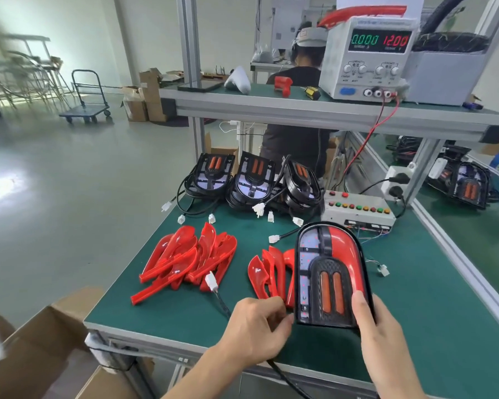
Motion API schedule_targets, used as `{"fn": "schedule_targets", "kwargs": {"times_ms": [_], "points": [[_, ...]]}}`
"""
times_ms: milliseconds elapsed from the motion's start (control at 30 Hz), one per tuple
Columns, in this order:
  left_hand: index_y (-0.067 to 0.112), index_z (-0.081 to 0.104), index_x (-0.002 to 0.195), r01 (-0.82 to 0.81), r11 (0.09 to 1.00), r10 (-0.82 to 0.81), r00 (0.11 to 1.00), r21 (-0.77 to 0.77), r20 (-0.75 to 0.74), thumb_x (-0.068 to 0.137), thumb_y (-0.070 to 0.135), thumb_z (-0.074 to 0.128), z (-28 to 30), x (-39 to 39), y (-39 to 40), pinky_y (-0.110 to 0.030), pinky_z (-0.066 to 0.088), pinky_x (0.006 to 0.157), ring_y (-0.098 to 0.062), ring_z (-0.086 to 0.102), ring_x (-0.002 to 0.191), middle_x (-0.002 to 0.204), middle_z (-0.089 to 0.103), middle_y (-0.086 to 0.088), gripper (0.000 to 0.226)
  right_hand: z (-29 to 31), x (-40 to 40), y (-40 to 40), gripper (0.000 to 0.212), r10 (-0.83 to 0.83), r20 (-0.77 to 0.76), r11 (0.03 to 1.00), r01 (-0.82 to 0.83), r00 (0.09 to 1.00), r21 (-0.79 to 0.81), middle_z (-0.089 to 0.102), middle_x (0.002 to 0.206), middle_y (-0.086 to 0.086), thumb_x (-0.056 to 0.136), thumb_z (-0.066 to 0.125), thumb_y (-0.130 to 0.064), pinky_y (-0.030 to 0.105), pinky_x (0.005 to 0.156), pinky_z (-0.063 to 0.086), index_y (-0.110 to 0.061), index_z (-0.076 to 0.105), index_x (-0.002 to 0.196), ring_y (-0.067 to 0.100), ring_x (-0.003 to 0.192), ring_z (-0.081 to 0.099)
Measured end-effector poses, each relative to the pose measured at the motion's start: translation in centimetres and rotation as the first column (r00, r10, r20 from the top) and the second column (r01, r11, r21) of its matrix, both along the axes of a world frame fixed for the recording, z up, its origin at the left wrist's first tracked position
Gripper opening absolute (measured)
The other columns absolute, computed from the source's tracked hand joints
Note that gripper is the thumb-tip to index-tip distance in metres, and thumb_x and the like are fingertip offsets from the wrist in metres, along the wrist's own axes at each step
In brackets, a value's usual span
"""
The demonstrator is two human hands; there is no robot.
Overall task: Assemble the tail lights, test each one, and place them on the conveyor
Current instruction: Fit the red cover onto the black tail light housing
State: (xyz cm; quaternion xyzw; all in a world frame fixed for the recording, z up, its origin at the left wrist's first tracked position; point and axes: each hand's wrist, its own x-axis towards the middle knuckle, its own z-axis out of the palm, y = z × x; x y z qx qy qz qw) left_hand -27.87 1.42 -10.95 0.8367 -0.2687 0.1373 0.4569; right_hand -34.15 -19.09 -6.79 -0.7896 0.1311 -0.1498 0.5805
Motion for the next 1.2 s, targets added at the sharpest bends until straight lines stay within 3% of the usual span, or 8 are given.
{"fn": "schedule_targets", "kwargs": {"times_ms": [100,300,400,467,600,833,967,1200], "points": [[0.030,0.036,0.069,-0.024,1.000,0.023,0.998,0.012,0.060,0.084,0.023,0.064,-0.1,0.0,0.1,-0.024,0.033,0.048,-0.012,0.034,0.048,0.052,0.036,0.011,0.033,-0.7,0.3,0.1,0.039,0.003,-0.007,0.998,-0.003,1.000,-0.058,0.070,0.085,0.006,0.088,0.043,-0.067,0.038,0.079,0.049,-0.037,0.066,0.094,0.024,0.083,0.063],[0.017,0.058,0.074,-0.259,0.964,0.229,0.917,0.053,0.328,0.089,0.018,0.069,0.8,1.0,1.6,-0.032,0.041,0.060,-0.016,0.050,0.061,0.068,0.054,0.007,0.018,-1.1,1.3,-1.2,0.037,0.020,0.034,0.987,-0.014,0.999,-0.160,0.068,0.078,0.007,0.091,0.038,-0.079,0.037,0.069,0.049,-0.050,0.061,0.097,0.018,0.069,0.059],[0.011,0.064,0.086,-0.525,0.842,0.464,0.821,0.123,0.334,0.085,0.010,0.072,2.8,3.9,4.2,-0.041,0.047,0.067,-0.025,0.057,0.073,0.081,0.062,-0.003,0.008,-1.1,1.7,-1.9,0.041,0.044,0.030,0.984,-0.038,0.999,-0.172,0.069,0.079,0.007,0.089,0.039,-0.079,0.045,0.072,0.052,-0.045,0.061,0.097,0.027,0.072,0.060],[0.009,0.065,0.094,-0.621,0.703,0.543,0.783,0.346,0.304,0.084,0.017,0.074,4.3,6.1,5.8,-0.045,0.048,0.073,-0.033,0.059,0.083,0.091,0.064,-0.009,0.015,-1.0,2.0,-2.3,0.038,0.051,0.037,0.986,-0.044,0.998,-0.163,0.072,0.085,0.000,0.091,0.041,-0.076,0.045,0.078,0.053,-0.045,0.062,0.100,0.030,0.080,0.063],[0.016,0.057,0.121,-0.510,0.431,0.576,0.790,0.744,0.208,0.093,0.045,0.065,6.0,9.1,6.7,-0.038,0.046,0.091,-0.030,0.058,0.111,0.116,0.064,-0.006,0.041,-0.8,2.4,-2.8,0.052,0.074,0.047,0.984,-0.065,0.996,-0.168,0.073,0.087,-0.001,0.081,0.040,-0.083,0.045,0.081,0.054,-0.040,0.063,0.099,0.029,0.081,0.063],[0.015,0.065,0.111,-0.445,0.358,0.547,0.812,0.821,0.202,0.096,0.026,0.061,5.8,10.5,6.2,-0.035,0.045,0.076,-0.029,0.066,0.105,0.108,0.069,-0.005,0.020,0.0,3.3,-2.5,0.046,0.103,0.023,0.982,-0.098,0.994,-0.163,0.073,0.085,0.001,0.090,0.045,-0.068,0.037,0.077,0.053,-0.026,0.065,0.093,0.024,0.080,0.064],[0.016,0.066,0.106,-0.474,0.401,0.496,0.832,0.784,0.249,0.099,0.023,0.055,5.8,10.1,6.6,-0.035,0.046,0.082,-0.028,0.063,0.104,0.105,0.068,-0.005,0.015,0.4,3.7,-2.3,0.045,0.119,0.040,0.981,-0.111,0.992,-0.160,0.073,0.081,-0.006,0.090,0.045,-0.067,0.020,0.065,0.048,-0.028,0.065,0.094,0.021,0.075,0.062],[0.012,0.065,0.088,-0.452,0.731,0.506,0.862,0.511,0.039,0.096,0.025,0.061,7.6,9.2,7.7,-0.037,0.044,0.068,-0.030,0.063,0.086,0.083,0.066,-0.005,0.017,0.2,4.4,-2.3,0.048,0.113,0.065,0.982,-0.101,0.991,-0.160,0.074,0.087,-0.010,0.090,0.043,-0.073,0.021,0.072,0.051,-0.031,0.066,0.096,0.017,0.081,0.065]]}}
